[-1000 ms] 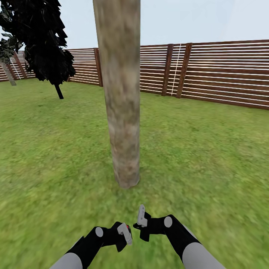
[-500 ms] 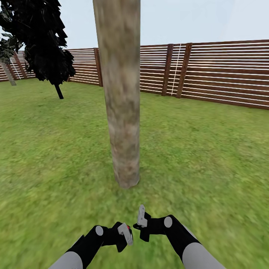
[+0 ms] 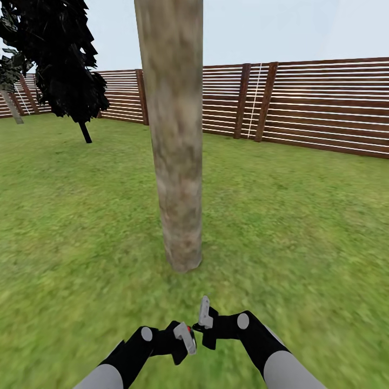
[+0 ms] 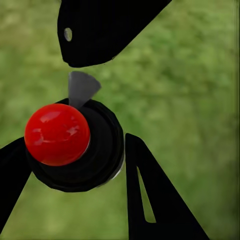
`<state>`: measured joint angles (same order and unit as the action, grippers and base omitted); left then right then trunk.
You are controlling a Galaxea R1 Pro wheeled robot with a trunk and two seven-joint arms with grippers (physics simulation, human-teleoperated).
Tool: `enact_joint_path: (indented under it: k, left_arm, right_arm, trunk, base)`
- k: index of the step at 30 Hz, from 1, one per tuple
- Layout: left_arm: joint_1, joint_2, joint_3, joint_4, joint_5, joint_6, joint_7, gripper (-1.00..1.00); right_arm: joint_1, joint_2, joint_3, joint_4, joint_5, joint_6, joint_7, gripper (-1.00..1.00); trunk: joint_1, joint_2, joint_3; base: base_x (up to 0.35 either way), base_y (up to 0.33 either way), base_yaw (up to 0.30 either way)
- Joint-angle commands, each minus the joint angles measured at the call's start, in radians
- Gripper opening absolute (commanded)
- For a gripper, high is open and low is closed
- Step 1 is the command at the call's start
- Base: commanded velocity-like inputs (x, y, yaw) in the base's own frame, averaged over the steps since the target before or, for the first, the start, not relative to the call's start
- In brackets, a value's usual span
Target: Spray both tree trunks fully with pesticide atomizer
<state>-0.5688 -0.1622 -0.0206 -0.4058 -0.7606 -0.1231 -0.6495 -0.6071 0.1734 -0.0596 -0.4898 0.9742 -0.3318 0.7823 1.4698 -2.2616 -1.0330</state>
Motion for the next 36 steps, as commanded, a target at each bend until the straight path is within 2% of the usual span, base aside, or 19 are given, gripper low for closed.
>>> enact_joint_path:
  k: [1,7,15,20,21,24,25,27,29,30,33,36]
  left_arm:
    - [0.000,-0.002,0.001,-0.001,-0.010,-0.008,-0.001,-1.00]
    - [0.000,-0.003,-0.001,-0.001,0.028,-0.013,-0.001,-1.00]
    - [0.000,-0.002,-0.001,-0.001,0.030,-0.013,-0.001,-1.00]
    - [-0.001,0.017,-0.010,0.008,0.028,-0.014,-0.001,-1.00]
    - [-0.001,0.026,-0.011,0.008,0.027,-0.015,-0.002,-1.00]
    - [0.002,0.104,-0.014,0.010,0.024,-0.015,-0.002,-1.00]
    - [0.003,0.117,-0.014,0.010,0.023,-0.015,-0.002,-1.00]
    - [0.006,0.160,-0.016,0.011,0.022,-0.015,-0.002,-1.00]
    - [0.008,0.186,-0.016,0.011,0.019,-0.015,-0.002,-1.00]
    - [0.008,0.198,-0.016,0.012,0.017,-0.017,-0.002,-1.00]
    - [0.009,0.241,-0.016,0.014,0.014,-0.051,-0.001,-1.00]
    - [0.020,0.302,-0.018,0.015,0.007,-0.061,0.000,-1.00]
  right_arm:
    - [0.000,0.001,-0.006,-0.001,0.008,-0.004,0.005,-1.00]
    - [0.000,0.001,-0.006,-0.001,0.008,-0.004,0.004,-1.00]
    - [0.000,0.001,-0.006,-0.001,0.008,-0.004,0.005,-1.00]
    - [0.000,0.001,-0.006,0.000,0.008,-0.004,0.004,-1.00]
    - [0.000,0.001,-0.006,0.000,0.008,-0.004,0.004,-1.00]
    - [0.000,0.001,-0.006,0.000,0.008,-0.004,0.003,-1.00]
    - [0.000,0.001,-0.006,0.000,0.008,-0.004,0.003,-1.00]
    - [0.000,0.001,-0.006,0.000,0.008,-0.004,0.004,-1.00]
    - [0.000,0.001,-0.006,0.000,0.008,-0.004,0.004,-1.00]
    - [0.000,0.001,-0.006,0.000,0.008,-0.004,0.004,1.00]
    - [0.001,0.001,-0.007,0.001,0.008,-0.004,0.003,1.00]
    - [0.001,0.001,-0.010,0.002,0.010,-0.005,0.000,1.00]
  trunk:
    - [0.000,0.000,-0.001]
    - [0.000,0.000,-0.001]
    - [0.000,0.000,-0.001]
    - [0.000,0.000,-0.001]
    - [0.000,0.000,-0.001]
    - [0.000,0.000,-0.001]
    - [0.000,0.000,-0.001]
    - [0.000,0.000,-0.001]
    - [0.000,0.000,-0.001]
    - [0.000,0.000,-0.001]
    - [0.000,0.000,-0.001]
    - [0.000,0.000,-0.001]
  base:
    - [0.000,0.000,0.000]
    - [0.000,0.000,0.000]
    - [0.000,0.000,0.000]
    - [0.000,0.000,0.000]
    - [0.000,0.000,0.000]
    - [0.000,0.000,0.000]
    - [0.000,0.000,0.000]
    - [0.000,0.000,0.000]
    - [0.000,0.000,0.000]
    - [0.000,0.000,0.000]
    - [0.000,0.000,0.000]
    - [0.000,0.000,0.000]
